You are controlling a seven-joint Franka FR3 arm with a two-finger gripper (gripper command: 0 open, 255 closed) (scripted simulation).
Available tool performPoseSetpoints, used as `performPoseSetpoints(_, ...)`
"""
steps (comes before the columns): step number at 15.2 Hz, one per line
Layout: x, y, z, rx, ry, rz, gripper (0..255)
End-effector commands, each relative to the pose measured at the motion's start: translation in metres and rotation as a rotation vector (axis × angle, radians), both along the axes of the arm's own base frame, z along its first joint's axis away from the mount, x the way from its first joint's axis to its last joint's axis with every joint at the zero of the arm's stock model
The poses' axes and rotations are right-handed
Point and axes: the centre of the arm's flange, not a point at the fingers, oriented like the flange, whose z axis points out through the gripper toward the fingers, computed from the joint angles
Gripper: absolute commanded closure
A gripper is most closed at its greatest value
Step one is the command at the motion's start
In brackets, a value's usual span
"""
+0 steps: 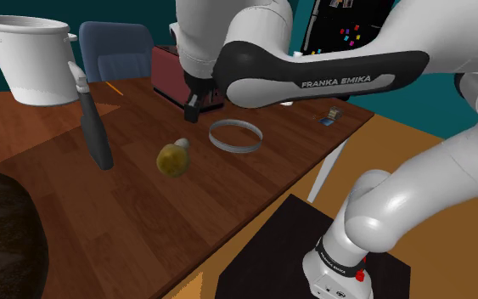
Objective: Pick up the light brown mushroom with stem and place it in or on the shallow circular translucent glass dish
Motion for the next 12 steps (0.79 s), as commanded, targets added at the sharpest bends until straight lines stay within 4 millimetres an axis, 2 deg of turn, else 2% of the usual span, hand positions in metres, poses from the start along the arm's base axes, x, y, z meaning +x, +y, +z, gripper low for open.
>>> performPoseSetpoints(1,0.005,0.018,-0.006,-0.035,-0.027,0.042,0)
performPoseSetpoints(8,0.023,0.002,-0.038,-0.035,-0.027,0.042,0)
performPoseSetpoints(12,0.023,0.002,-0.038,-0.035,-0.027,0.042,0)
